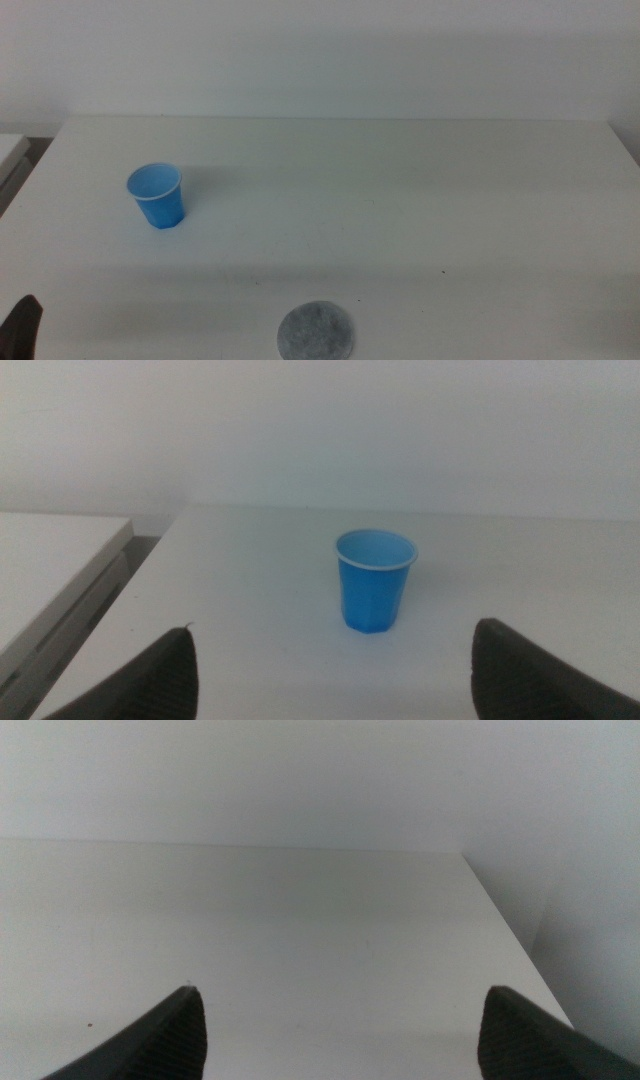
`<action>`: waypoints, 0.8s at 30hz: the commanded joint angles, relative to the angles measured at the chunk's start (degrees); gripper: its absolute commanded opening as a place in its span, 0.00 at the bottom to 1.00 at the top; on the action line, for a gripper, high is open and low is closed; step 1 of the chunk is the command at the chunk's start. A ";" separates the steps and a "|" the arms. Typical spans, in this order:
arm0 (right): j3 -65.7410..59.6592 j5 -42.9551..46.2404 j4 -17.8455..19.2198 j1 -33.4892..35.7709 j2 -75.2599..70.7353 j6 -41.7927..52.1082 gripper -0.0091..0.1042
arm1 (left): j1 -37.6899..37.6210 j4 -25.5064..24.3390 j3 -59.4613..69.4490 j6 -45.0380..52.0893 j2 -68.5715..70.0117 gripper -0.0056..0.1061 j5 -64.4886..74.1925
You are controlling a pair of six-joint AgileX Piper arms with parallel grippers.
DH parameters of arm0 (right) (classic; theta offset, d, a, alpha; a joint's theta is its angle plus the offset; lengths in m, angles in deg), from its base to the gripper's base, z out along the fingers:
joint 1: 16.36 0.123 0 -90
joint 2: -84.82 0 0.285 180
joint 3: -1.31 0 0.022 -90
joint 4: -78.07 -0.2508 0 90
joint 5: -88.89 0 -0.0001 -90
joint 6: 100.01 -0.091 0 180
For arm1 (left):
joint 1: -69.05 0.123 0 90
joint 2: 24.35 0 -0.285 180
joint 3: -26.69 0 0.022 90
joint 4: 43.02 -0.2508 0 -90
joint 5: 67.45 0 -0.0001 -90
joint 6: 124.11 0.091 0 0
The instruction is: Place an empty cup on a cup mat.
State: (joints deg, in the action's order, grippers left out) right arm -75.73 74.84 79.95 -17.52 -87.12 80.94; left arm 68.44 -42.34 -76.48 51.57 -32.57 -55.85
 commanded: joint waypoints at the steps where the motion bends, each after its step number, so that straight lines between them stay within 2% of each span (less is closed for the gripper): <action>1: -0.19 0.38 0.31 0.12 -0.28 0.23 0.90 | -0.02 0.15 -3.96 -0.29 -2.41 0.89 0.86; 8: -0.19 0.38 0.31 0.12 -0.28 0.23 0.90 | -0.02 -0.23 -34.26 -0.08 -30.79 0.89 27.64; 12: -0.19 0.38 0.31 0.12 -0.28 0.23 0.90 | -0.02 0.21 -48.65 -0.08 -45.05 0.89 37.25; 18: -0.19 0.38 0.31 0.12 -0.28 0.23 0.90 | -0.02 1.07 -64.10 3.36 -66.81 0.89 41.72; 24: -0.19 0.38 0.31 0.12 -0.28 0.23 0.90 | -0.02 2.27 -75.70 2.87 -86.72 0.89 44.93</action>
State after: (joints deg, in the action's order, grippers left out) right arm -75.73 74.84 79.95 -17.52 -87.12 80.94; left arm 68.44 -41.02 -149.60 54.36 -115.22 -11.65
